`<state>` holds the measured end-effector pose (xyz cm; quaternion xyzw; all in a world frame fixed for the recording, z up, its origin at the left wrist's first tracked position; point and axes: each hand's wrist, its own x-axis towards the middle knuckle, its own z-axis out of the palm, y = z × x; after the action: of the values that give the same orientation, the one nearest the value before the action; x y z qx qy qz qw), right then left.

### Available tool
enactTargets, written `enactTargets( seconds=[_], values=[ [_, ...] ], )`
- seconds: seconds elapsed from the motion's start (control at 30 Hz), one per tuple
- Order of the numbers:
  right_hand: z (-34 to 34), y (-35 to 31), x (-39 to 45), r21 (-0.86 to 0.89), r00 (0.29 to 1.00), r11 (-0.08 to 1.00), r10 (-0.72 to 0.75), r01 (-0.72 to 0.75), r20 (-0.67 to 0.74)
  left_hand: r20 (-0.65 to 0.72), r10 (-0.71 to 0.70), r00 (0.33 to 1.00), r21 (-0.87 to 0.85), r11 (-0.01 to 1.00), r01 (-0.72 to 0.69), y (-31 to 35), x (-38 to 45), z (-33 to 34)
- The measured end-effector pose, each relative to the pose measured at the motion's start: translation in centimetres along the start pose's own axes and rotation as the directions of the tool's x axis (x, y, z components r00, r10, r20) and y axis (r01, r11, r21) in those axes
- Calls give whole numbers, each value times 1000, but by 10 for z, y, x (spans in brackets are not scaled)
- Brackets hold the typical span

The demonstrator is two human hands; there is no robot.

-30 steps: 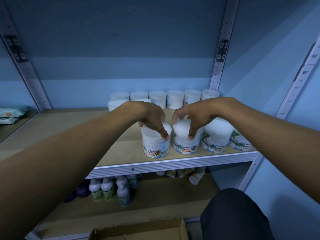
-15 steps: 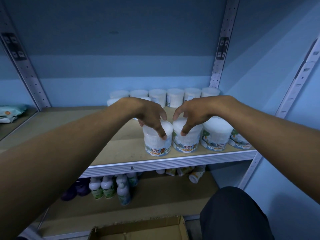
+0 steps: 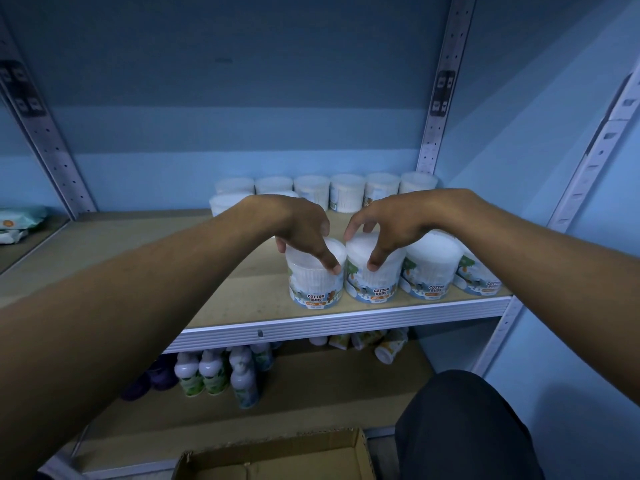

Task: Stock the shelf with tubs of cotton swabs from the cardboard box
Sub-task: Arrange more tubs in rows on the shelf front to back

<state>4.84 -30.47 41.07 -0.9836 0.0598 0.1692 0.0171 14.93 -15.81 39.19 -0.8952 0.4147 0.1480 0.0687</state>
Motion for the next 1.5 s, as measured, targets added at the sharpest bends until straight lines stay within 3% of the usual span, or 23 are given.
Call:
enactTargets(
  seconds=[0.3,0.9,1.1,1.5],
  values=[
    [1,0,-1,-9,1000,1000,-2,2,-5,-28,-68,997,51,996,70,6,-1,0],
    [0,-1,0,-32,1000,999,9,-9,-7,-68,-34,997,-5,999,34,-4,-7,7],
    [-2,-4,7,66,992,998,-15,23,-122,-147,-45,988,-1,999,46,-35,-8,10],
    [-9,-41,66,11,971,998,-57,61,-232,-277,-121,953,-10,992,123,-112,-23,18]
  ],
)
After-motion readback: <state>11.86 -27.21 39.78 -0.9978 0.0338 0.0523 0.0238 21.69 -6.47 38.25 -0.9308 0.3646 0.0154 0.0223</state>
